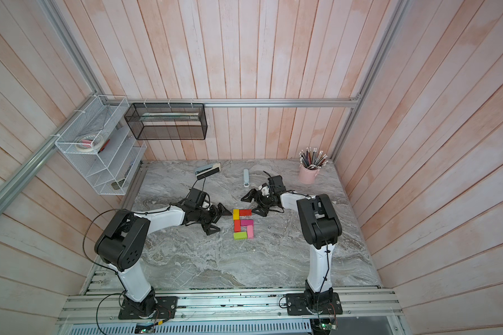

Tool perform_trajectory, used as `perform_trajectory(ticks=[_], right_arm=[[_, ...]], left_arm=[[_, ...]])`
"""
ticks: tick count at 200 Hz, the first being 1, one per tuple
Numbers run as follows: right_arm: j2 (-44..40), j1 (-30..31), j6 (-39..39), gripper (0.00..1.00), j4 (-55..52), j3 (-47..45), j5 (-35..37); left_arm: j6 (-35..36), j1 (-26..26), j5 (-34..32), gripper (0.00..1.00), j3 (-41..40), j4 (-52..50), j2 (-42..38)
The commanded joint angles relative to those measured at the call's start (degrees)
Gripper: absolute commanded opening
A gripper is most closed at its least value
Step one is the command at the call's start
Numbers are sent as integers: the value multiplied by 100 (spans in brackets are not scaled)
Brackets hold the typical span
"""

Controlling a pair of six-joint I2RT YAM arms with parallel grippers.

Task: Assemble the number 6 with building blocks
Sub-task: Adjust the building block at the center of the board.

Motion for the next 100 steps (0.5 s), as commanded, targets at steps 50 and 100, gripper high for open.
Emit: perform_trajectory(ticks=[50, 100], right_arm=[[-321, -20, -55, 94, -437, -66, 1196], [-866, -208, -46, 94, -480, -563, 1647]], left_arm=[[235, 27, -127, 100, -196, -170, -183], [557, 118, -149, 100, 333, -393, 168]])
